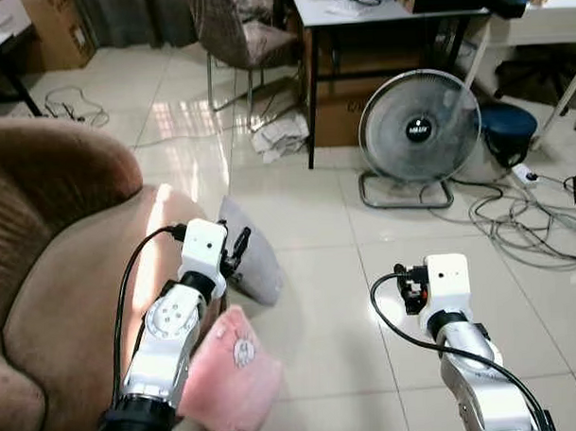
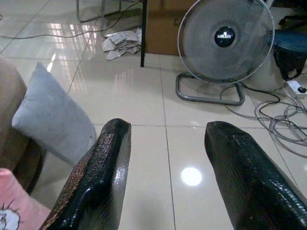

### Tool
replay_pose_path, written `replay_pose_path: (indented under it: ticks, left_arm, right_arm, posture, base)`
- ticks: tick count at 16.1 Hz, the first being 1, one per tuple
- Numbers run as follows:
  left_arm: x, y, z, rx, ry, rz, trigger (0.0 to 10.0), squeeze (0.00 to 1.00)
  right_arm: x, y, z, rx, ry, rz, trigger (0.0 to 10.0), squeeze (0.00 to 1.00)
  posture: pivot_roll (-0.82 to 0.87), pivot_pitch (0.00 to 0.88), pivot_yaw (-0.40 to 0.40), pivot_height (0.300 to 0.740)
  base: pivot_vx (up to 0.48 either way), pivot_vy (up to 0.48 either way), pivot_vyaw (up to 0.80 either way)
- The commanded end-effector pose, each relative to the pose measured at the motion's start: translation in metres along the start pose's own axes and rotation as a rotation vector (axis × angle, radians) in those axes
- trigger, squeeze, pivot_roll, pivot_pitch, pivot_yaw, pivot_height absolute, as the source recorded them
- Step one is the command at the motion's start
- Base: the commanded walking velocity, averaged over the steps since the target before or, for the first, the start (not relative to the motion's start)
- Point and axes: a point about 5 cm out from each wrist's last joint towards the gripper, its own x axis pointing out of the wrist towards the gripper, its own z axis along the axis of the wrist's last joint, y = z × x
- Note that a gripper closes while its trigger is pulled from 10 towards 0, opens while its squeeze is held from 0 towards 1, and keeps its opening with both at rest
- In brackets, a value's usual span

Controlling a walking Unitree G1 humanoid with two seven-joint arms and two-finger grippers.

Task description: Move the pillow to the sofa from floor

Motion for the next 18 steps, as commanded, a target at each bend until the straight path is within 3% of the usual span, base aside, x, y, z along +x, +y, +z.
replay_pose_path:
  ticks: [1, 9, 15, 17, 18]
  left_arm:
    - [-0.0006, 0.0025, -0.0018, 0.008, 0.012, 0.005, 10.0, 0.00]
    - [0.0040, 0.0049, 0.0026, 0.048, 0.004, 0.013, 10.0, 0.00]
    - [0.0055, 0.0058, 0.0043, 0.048, -0.004, 0.009, 10.0, 0.00]
    - [0.0052, 0.0047, 0.0033, 0.049, 0.002, 0.006, 10.0, 0.00]
    - [0.0050, 0.0046, 0.0032, 0.049, 0.003, 0.006, 10.0, 0.00]
  right_arm:
    - [-0.0004, -0.0015, -0.0009, 0.001, 0.003, -0.009, 10.0, 0.00]
    - [-0.0008, 0.0002, -0.0011, 0.012, -0.008, -0.004, 10.0, 0.00]
    - [-0.0009, 0.0022, -0.0003, 0.022, -0.020, 0.006, 10.0, 0.00]
    - [-0.0007, 0.0069, -0.0012, -0.062, -0.006, 0.062, 10.0, 0.00]
    - [-0.0007, 0.0077, -0.0019, -0.058, -0.002, 0.069, 10.0, 0.00]
  posture:
    - [-0.04, 0.000, 0.048, 0.740]
    - [-0.04, 0.000, 0.050, 0.740]
    - [-0.04, 0.000, 0.055, 0.740]
    - [-0.04, 0.000, 0.056, 0.740]
    - [-0.04, 0.000, 0.054, 0.740]
  base:
    - [-0.296, 0.000, 0.00]
    - [-0.034, 0.000, 0.00]
    - [0.403, 0.000, 0.00]
    - [0.424, 0.000, 0.40]
    - [0.424, 0.000, 0.80]
